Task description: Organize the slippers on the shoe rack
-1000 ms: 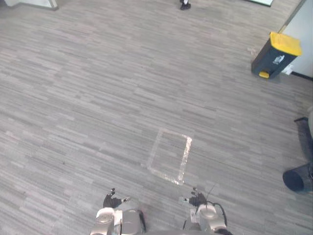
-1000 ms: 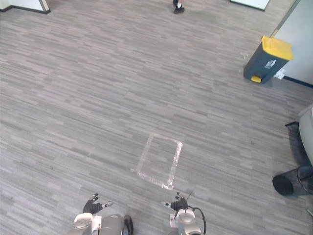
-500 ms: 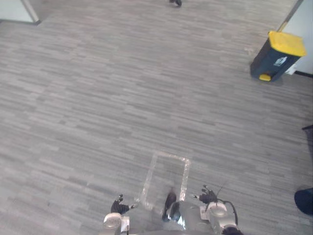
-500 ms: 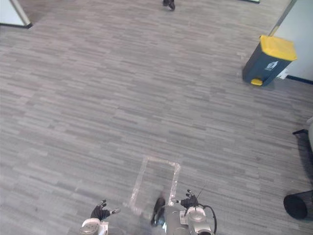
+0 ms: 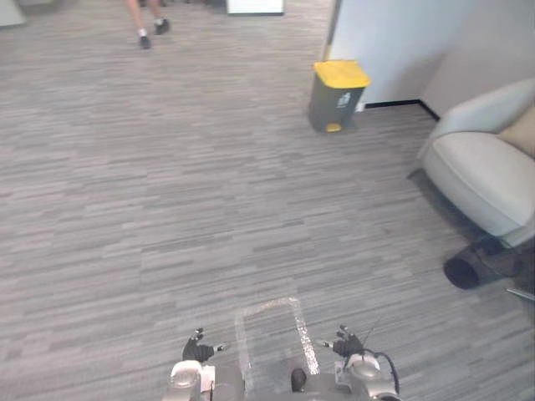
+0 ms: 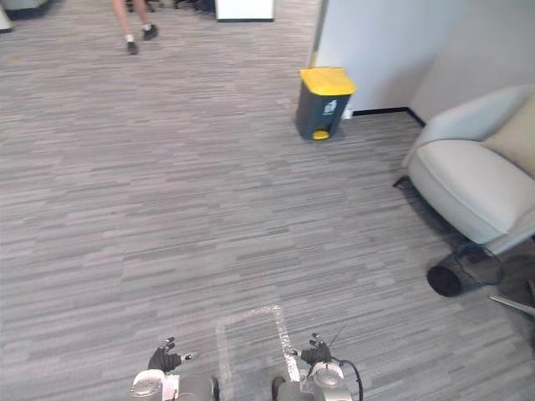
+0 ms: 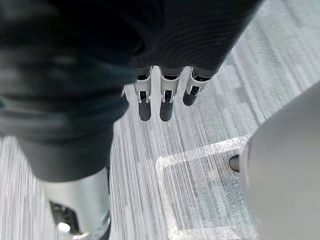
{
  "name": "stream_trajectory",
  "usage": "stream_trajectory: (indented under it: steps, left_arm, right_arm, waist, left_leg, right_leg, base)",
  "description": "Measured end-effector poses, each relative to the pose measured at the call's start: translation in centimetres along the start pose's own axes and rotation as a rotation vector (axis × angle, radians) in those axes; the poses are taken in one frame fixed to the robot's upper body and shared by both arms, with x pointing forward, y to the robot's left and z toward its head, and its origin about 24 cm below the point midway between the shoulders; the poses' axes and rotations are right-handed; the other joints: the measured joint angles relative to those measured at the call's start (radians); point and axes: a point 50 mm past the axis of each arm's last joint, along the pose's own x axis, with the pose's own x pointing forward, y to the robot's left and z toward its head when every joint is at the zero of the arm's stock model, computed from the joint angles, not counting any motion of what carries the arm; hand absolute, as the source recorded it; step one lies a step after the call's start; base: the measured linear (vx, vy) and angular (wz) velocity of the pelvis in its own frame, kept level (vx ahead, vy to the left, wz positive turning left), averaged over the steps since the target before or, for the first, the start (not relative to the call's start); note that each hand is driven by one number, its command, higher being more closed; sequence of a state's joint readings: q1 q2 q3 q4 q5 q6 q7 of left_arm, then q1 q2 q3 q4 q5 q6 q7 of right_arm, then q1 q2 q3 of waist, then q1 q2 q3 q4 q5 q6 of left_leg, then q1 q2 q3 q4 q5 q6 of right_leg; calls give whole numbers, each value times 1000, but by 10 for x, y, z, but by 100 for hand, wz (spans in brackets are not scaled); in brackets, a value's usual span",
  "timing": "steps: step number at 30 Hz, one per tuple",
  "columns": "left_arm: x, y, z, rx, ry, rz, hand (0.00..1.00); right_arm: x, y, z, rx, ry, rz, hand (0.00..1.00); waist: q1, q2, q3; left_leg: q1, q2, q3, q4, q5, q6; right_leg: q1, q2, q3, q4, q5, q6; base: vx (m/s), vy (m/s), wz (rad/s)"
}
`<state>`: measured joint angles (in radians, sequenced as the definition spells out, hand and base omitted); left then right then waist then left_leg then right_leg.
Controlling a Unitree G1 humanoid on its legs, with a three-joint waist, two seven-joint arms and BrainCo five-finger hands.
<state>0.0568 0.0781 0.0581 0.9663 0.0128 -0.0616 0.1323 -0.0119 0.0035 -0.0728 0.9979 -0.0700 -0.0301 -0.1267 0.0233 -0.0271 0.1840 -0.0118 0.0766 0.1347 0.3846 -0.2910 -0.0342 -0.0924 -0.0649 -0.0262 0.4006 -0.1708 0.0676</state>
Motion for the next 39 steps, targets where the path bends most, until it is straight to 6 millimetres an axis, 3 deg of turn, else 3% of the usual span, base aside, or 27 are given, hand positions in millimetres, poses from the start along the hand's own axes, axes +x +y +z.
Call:
stream_trajectory:
  steps: [1, 3, 4, 5, 6, 9, 11, 14, 16, 17, 18, 19, 20, 22, 25, 26, 27, 29, 30, 34, 36, 39]
  left_arm:
    - [0, 0, -1, 3, 4, -1, 0]
    - [0, 0, -3, 27, 11, -8, 0]
    - [-1, 0, -3, 31, 10, -9, 0]
    - [-1, 0, -3, 30, 11, -10, 0]
    - [0, -1, -3, 29, 10, -14, 0]
    - [0, -7, -4, 41, 24, -31, 0]
    - [1, -11, -2, 43, 21, -42, 0]
    - [2, -16, 5, 59, 0, -63, 0]
    - [3, -18, 9, 89, -17, -76, 0]
    - [4, -19, 15, 86, -36, -80, 0]
    - [1, -18, 10, 74, -28, -81, 0]
    - [1, -19, 10, 72, -32, -82, 0]
    - [0, -20, 13, 69, -50, -86, 0]
    - [0, -22, 15, 82, -58, -95, 0]
    - [1, -22, 18, 82, -69, -96, 0]
    - [1, -20, 18, 78, -69, -94, 0]
    - [0, -21, 16, 74, -61, -95, 0]
    - [1, -21, 13, 73, -46, -94, 0]
    - [1, -20, 11, 69, -38, -90, 0]
    - [1, -19, 9, 66, -24, -86, 0]
    - [1, -19, 7, 63, -18, -84, 0]
    - [1, -18, 6, 62, -12, -83, 0]
  right_arm:
    - [1, -1, 2, -3, -4, -1, 0]
    - [2, 0, 5, -13, -12, 4, 0]
    - [2, 1, 5, -17, -9, 6, 0]
    - [2, 2, 5, -24, -3, 14, 0]
    - [3, 1, 6, -29, -2, 14, 0]
    - [7, -4, 18, -37, -27, 3, 0]
    - [7, -6, 17, -32, -25, -2, 0]
    - [7, -12, 15, -30, -18, -18, 0]
    - [6, -14, 11, -24, -6, -25, 0]
    - [6, -17, 9, -38, -4, -30, 0]
    - [6, -17, 11, -54, -11, -28, 0]
    - [6, -17, 10, -56, -10, -30, 0]
    - [6, -19, 8, -50, -4, -37, 0]
    - [6, -22, 8, -43, -2, -47, 0]
    - [5, -25, 4, -36, 9, -61, 0]
    - [5, -26, 2, -30, 15, -68, 0]
    - [4, -27, -1, -31, 22, -71, 0]
    - [3, -29, -3, -29, 26, -77, 0]
    - [3, -33, -6, -29, 36, -85, 0]
    - [2, -32, -8, -37, 41, -84, 0]
    - [2, -32, -9, -39, 43, -82, 0]
    - [3, -28, -5, -72, 32, -63, 0]
  waist:
    - [-1, 0, 0]
    - [-9, -2, -1]
    - [-8, -3, -1]
    - [-8, -5, 1]
    - [-6, -6, 0]
    - [-21, 27, 21]
    - [-21, 31, 24]
    - [-23, 31, 24]
    - [-25, 19, 30]
    - [-18, 33, 42]
    - [-11, 59, 47]
    - [-7, 65, 46]
    - [2, 78, 42]
    - [2, 83, 45]
    - [4, 73, 48]
    - [7, 69, 50]
    - [16, 65, 47]
    - [8, 62, 37]
    - [9, 61, 36]
    - [10, 57, 31]
    - [10, 53, 29]
    - [17, 46, 26]
  left_leg:
    - [22, 0, 48, -12, -1, 6]
    - [67, 2, 142, -33, -2, 8]
    - [78, 3, 171, -39, -2, 9]
    - [105, 5, 222, -65, -2, 9]
    - [127, 7, 259, -90, -2, 8]
    - [169, 16, 336, -145, 0, 5]
    - [190, 16, 358, -171, 7, -6]
    - [184, 22, 357, -156, 9, -11]
    - [149, 33, 351, -50, 2, -21]
    - [68, 98, 338, 194, -9, -40]
    - [-6, 174, 315, 397, 27, -33]
    - [-29, 188, 302, 444, 31, -29]
    - [-82, 184, 223, 516, 2, -46]
    - [-120, 147, 123, 448, -44, -69]
    - [-124, 57, -58, 146, -54, -62]
    - [-116, 26, -129, 51, -5, -64]
    - [-74, -9, -152, -12, 45, -45]
    - [-32, -22, -114, -55, 67, -20]
    - [-19, -28, -109, -54, 66, -17]
    - [15, -51, -102, -72, 66, -17]
    - [37, -56, -91, -82, 66, -16]
    - [68, -58, -60, -113, 70, -8]
  right_leg:
    - [-33, -37, -98, 63, -11, -4]
    - [-39, -148, -395, 143, -22, -71]
    - [-34, -167, -466, 145, -21, -79]
    - [-25, -185, -603, 125, -23, -107]
    - [-26, -183, -679, 109, -16, -123]
    - [-39, -167, -768, 103, 5, -155]
    - [-46, -163, -822, 105, 8, -160]
    - [-40, -123, -789, 47, 6, -160]
    - [-19, -89, -766, -32, -16, -136]
    - [25, -28, -720, -143, -18, -134]
    - [67, 42, -682, -232, -14, -129]
    - [81, 56, -669, -252, -11, -129]
    - [94, 72, -635, -272, 19, -129]
    - [95, 81, -605, -272, 35, -138]
    - [92, 79, -512, -275, 52, -132]
    - [90, 75, -471, -279, 56, -127]
    - [95, 67, -435, -288, 70, -105]
    - [104, 58, -398, -309, 96, -104]
    - [118, 59, -382, -326, 120, -114]
    - [142, 49, -339, -357, 138, -98]
    - [147, 44, -320, -350, 137, -93]
    - [84, 14, -288, -211, 91, -61]
  base:
    - [150, 223, -131]
    - [130, 143, -114]
    - [138, 95, -122]
    - [164, 49, -139]
    - [199, 40, -164]
    - [135, 19, -113]
    - [113, 9, -79]
    - [31, -19, -27]
    - [-36, -84, -29]
    - [-78, -112, -81]
    - [-69, -119, -97]
    - [89, -4, -123]
    - [127, 61, -118]
    - [108, 92, -103]
    - [49, 104, -81]
    - [50, 156, -99]
    - [72, 173, -91]
    - [155, 170, -53]
    - [186, 163, -41]
    - [155, 147, -33]
    - [101, 131, -33]
    - [22, 93, -34]
